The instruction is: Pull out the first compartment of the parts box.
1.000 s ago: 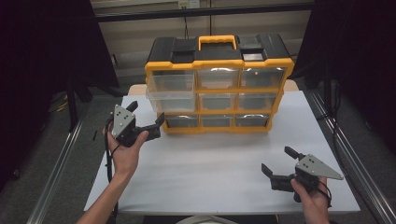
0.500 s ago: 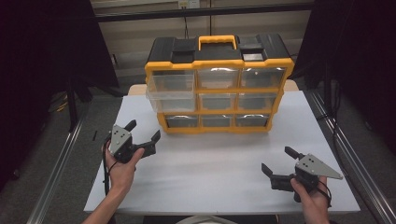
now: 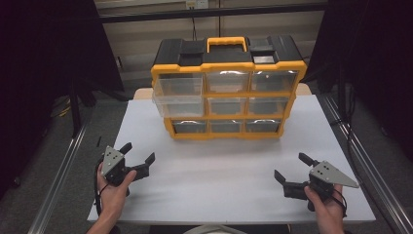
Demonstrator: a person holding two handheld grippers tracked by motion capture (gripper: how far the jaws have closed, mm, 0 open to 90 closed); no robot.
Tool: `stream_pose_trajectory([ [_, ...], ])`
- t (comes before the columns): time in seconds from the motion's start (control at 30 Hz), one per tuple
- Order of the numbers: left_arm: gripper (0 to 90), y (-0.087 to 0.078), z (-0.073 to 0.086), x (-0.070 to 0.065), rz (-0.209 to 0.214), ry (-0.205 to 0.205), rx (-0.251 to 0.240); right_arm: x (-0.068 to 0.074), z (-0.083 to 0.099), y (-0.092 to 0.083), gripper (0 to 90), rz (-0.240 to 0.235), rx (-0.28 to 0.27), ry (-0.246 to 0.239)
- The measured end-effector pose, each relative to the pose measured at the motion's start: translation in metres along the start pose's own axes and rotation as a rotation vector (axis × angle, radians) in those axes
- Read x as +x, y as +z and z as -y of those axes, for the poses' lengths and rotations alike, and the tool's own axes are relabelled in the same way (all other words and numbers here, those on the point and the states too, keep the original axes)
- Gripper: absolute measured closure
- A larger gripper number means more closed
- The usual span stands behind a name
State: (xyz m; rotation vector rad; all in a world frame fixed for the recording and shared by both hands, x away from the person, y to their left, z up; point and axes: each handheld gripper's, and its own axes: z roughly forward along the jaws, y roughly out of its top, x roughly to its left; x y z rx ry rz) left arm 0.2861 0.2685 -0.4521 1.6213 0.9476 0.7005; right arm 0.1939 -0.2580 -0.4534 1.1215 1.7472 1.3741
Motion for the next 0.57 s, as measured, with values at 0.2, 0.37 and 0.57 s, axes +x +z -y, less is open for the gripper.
stream_pose_trajectory([
  [0.2, 6.0, -0.016, 0.002, -0.002, 0.000, 0.019, -0.013, 0.000, 0.000, 0.001, 0.2, 0.006, -0.002, -0.001],
  [0.37, 5.8, -0.028, 0.004, -0.007, 0.002, 0.042, -0.003, -0.001, 0.000, 0.000, 0.2, 0.007, 0.004, 0.004],
  [0.57, 5.6, -0.027, 0.000, -0.004, -0.013, 0.045, -0.030, -0.002, 0.001, 0.002, 0.2, 0.007, 0.002, 0.000],
])
